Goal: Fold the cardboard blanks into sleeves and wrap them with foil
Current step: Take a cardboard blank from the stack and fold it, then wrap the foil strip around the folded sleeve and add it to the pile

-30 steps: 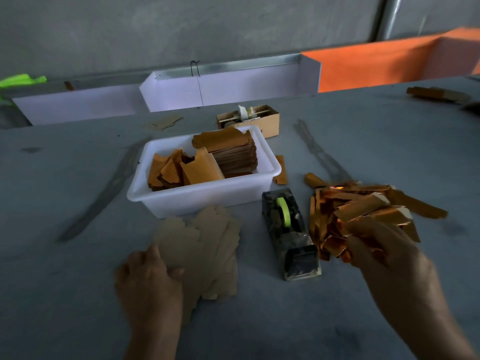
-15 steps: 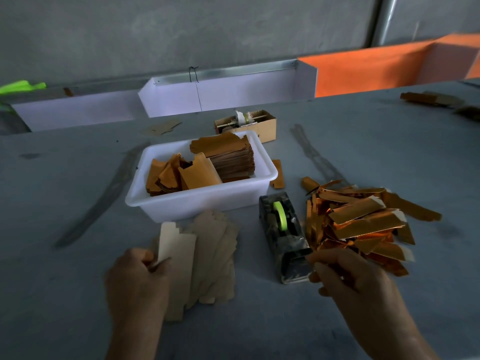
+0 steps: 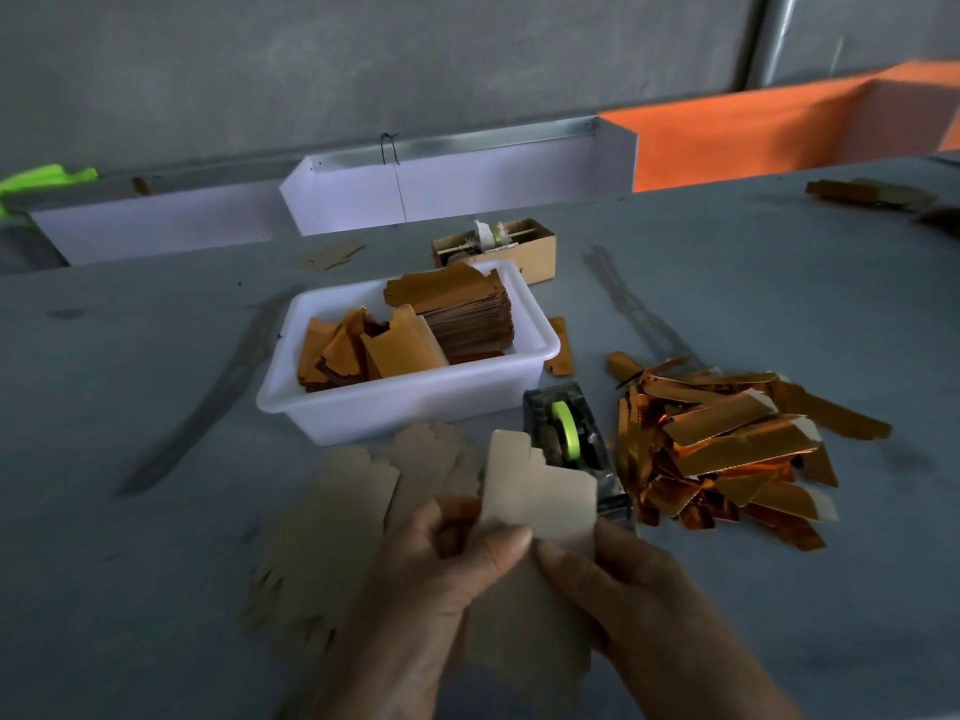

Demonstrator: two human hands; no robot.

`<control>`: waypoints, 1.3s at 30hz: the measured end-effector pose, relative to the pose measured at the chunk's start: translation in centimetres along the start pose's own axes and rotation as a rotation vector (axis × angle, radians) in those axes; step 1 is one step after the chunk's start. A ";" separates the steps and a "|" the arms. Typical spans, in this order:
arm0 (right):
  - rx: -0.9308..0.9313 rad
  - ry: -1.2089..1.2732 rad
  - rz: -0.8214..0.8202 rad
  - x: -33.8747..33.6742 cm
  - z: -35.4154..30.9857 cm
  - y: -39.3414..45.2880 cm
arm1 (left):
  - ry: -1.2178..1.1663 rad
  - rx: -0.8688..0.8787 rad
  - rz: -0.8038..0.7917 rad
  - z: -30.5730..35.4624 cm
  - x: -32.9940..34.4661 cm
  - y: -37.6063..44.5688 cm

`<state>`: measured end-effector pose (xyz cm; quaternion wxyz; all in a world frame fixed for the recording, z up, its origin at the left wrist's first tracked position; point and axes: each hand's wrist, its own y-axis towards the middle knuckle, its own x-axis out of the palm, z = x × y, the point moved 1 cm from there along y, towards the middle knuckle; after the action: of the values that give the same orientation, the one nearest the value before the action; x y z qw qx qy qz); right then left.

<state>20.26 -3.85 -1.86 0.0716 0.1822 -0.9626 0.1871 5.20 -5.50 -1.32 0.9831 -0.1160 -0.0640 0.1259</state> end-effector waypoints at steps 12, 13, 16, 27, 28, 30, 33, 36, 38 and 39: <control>-0.127 -0.349 0.244 -1.3 0.7 0.5 | 0.043 -0.047 0.151 -1.9 1.1 0.2; -0.133 -0.365 0.245 -1.4 0.7 0.5 | 0.048 -0.052 0.148 -1.9 1.1 0.2; -0.152 -0.406 0.254 -1.5 0.9 0.3 | 0.047 -0.092 0.107 -1.8 1.5 0.0; -0.329 -0.606 0.239 -0.5 0.2 -0.5 | 0.287 0.058 0.224 -2.1 2.9 -0.5; -0.346 -0.559 0.217 -0.2 0.2 -0.6 | 0.314 0.084 0.221 -1.9 3.1 -0.7; -0.350 -0.486 0.215 0.0 0.3 -0.7 | 0.342 0.105 0.191 -1.4 3.3 -1.0; -0.349 -0.464 0.238 -0.3 0.7 -0.5 | 0.281 0.092 0.059 -0.9 2.9 -1.0; -0.332 -0.474 0.222 -0.8 0.9 -0.2 | 0.333 0.155 -0.040 -0.5 2.4 -1.0; -0.336 -0.508 0.204 -1.1 0.8 -0.2 | 0.370 0.197 -0.037 -0.3 2.2 -1.2; -0.340 -0.522 0.194 -1.2 0.8 -0.2 | 0.392 0.213 -0.022 -0.2 2.2 -1.2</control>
<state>21.37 -3.91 -2.76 -0.1662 0.1171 -0.9788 -0.0232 7.61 -6.16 -1.04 0.9848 -0.0330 0.1405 0.0962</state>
